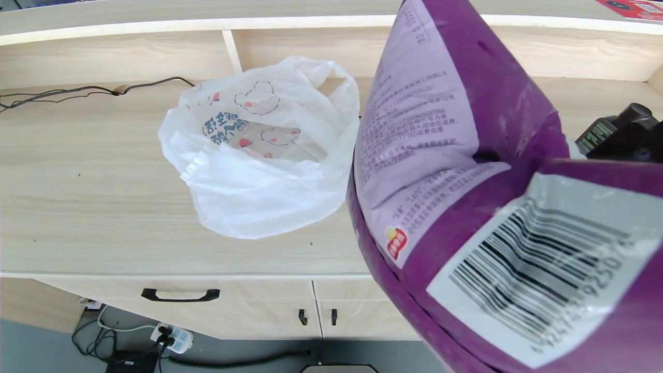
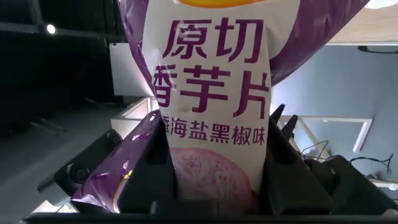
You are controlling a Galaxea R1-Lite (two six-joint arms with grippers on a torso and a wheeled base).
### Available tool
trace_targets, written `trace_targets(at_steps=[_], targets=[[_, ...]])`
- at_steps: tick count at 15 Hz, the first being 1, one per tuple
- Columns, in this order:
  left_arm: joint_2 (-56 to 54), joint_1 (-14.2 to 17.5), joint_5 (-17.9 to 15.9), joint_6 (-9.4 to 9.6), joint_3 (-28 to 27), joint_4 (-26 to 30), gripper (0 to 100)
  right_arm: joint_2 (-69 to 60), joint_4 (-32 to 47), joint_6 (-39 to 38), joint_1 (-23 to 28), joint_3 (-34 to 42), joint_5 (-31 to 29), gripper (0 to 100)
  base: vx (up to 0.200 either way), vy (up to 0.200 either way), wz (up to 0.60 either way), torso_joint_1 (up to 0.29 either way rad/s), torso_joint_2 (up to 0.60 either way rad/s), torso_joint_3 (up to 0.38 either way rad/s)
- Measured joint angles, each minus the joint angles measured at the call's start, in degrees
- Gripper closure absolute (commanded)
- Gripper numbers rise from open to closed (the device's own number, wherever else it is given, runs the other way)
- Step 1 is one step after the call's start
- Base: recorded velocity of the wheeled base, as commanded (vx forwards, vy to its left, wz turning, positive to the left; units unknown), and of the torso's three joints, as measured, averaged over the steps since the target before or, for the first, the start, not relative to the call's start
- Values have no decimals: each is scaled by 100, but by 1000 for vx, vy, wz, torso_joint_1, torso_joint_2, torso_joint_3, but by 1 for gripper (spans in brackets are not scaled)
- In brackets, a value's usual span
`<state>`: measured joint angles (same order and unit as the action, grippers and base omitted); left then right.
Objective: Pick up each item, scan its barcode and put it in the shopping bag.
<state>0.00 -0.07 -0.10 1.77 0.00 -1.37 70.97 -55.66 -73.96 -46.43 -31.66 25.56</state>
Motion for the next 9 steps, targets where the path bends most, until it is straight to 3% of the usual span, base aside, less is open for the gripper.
trace_targets(at_steps=[9], targets=[[0, 2, 0, -10, 0, 2, 0, 102, -255, -254, -4, 247, 0, 100, 0, 0, 0, 0, 0, 0]])
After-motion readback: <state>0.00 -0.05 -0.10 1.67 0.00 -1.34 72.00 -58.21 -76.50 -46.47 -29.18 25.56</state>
